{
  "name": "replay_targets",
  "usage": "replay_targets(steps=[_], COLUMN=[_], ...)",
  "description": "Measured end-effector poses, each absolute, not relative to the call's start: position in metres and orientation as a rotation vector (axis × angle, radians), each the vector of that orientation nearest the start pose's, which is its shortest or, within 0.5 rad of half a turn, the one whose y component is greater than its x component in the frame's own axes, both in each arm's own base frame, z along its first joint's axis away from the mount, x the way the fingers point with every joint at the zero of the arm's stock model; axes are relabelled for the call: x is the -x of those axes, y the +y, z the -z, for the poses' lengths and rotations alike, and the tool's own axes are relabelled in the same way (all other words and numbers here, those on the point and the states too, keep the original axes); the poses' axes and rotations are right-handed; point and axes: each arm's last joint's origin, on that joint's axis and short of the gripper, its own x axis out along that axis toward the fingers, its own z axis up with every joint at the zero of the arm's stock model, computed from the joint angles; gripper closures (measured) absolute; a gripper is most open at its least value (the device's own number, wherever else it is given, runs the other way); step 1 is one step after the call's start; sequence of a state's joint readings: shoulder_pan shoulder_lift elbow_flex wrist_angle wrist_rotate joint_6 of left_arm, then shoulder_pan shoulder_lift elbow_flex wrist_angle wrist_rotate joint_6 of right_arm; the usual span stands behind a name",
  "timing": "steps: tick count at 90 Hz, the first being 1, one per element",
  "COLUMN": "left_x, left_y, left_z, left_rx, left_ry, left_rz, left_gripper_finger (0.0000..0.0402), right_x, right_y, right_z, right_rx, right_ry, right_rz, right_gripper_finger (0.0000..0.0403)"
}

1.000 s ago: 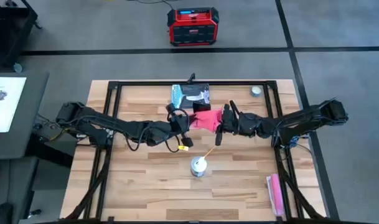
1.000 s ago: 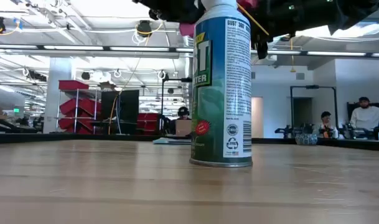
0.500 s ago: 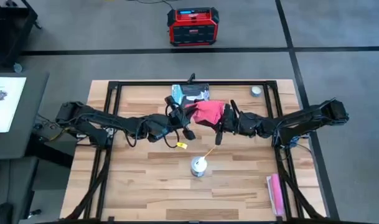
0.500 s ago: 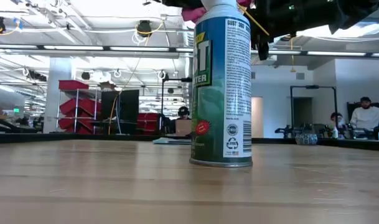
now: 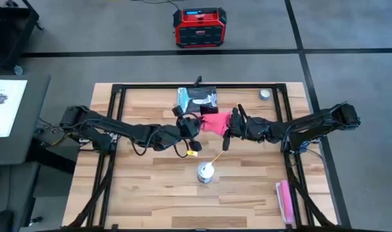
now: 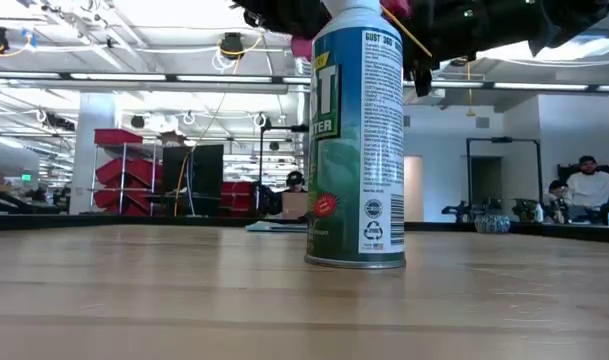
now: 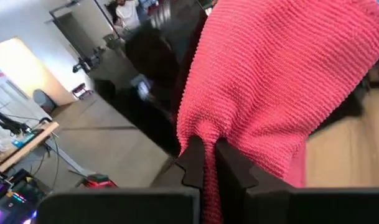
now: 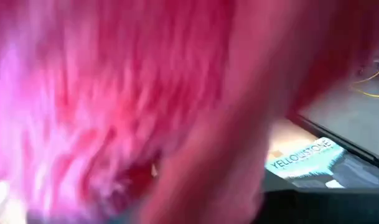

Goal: Apply microfiber cloth
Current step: Wipe the back of the cellphone with the pink microfiber cloth

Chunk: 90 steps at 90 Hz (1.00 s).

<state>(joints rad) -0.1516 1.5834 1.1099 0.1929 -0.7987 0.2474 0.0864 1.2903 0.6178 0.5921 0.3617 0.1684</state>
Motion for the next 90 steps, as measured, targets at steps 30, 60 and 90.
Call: replay_targets(steps=[30,60,90], left_x=[-0.361,-0.356,-0.342], left_y=[-0.042,-0.038,-0.025], left_z=[-0.261,-0.27,-0.308], left_rx=[-0.388,-0.468,-0.531], left_ry=[0.39,0.407,0.315], left_rz=[-0.668,-0.67,-0.682], left_gripper_finger=[0.0401,0.0401,0.0401], right_x=[-0.27,-0.269,-0.269], right_y=[0.013,0.015,0.016], right_z=[-0.243,-0.246,-0.246], right_rx=[-0.146,-0.154,-0.175], right_ry=[0.066,0.046,0.049], right_rz=[0.285,0.288,0.276], right_gripper_finger=[0.0387,0.0387,0.0387])
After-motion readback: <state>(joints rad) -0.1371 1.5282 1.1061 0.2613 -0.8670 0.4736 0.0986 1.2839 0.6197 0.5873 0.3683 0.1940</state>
